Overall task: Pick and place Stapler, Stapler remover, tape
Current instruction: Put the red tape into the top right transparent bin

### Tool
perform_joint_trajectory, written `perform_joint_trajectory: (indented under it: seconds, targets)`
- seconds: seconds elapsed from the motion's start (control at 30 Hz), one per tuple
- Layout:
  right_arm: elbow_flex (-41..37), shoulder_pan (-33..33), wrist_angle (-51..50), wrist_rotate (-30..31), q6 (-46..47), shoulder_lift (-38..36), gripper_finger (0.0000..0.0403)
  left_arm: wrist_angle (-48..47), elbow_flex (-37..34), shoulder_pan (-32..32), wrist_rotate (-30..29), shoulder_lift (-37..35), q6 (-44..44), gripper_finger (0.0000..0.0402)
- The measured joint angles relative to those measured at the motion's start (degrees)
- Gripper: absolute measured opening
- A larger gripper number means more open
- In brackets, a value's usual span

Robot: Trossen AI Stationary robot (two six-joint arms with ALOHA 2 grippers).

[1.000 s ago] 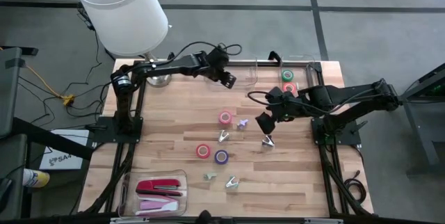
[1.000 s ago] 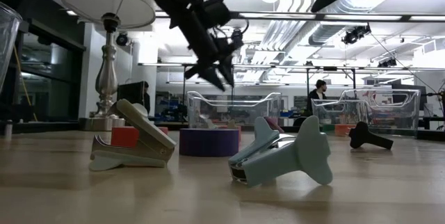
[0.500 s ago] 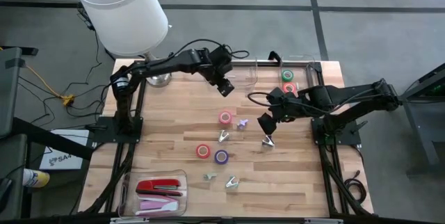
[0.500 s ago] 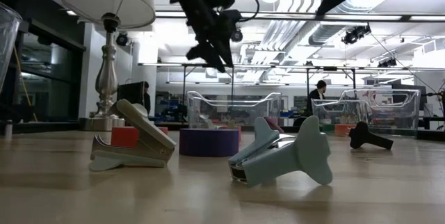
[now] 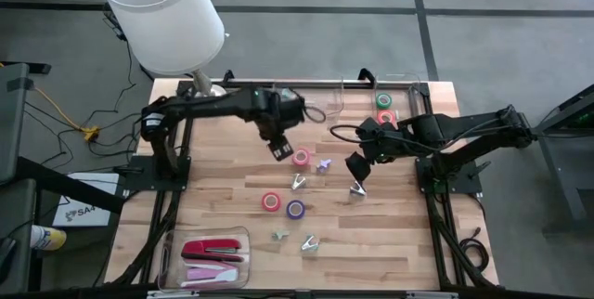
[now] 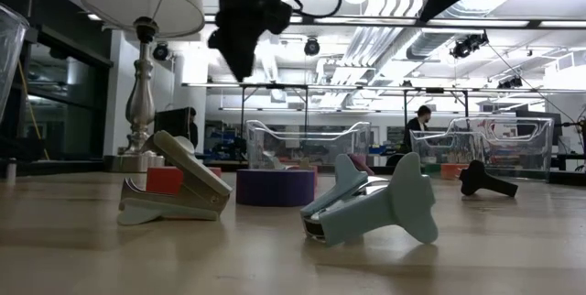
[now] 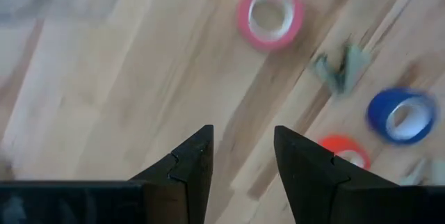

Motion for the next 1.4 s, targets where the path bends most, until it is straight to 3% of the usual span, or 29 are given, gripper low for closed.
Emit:
perform_joint_trajectory:
  seconds: [0.17, 0.43, 0.8, 1.03, 1.4]
  targets:
    - [0.0, 0.0, -0.02, -0.76, -0.67, -0.01, 0.032, -4.66, -0.12, -4.69, -3.55, 0.0, -3.67, 0.0147]
    - [0.0, 0.0, -0.02, -1.91, -1.3, -0.01, 0.032, -3.82, -5.21, -11.66, -3.77, -0.02, -7.67, 0.0159]
    - [0.0, 0.0, 0.02, -2.06, -2.33, -0.01, 0.032, 9.91, -20.33, -16.47, 1.32, 0.07, -18.67, 0.0256]
    - [0.0, 0.0, 0.02, -2.15, -2.61, 0.01, 0.032, 17.17, -24.9, -17.45, 4.38, 0.07, -23.42, 0.0262]
    - [0.0, 0.0, 0.06, -2.26, -2.15, -0.01, 0.032, 20.93, -25.18, -18.38, 6.07, 0.07, -27.34, 0.0262]
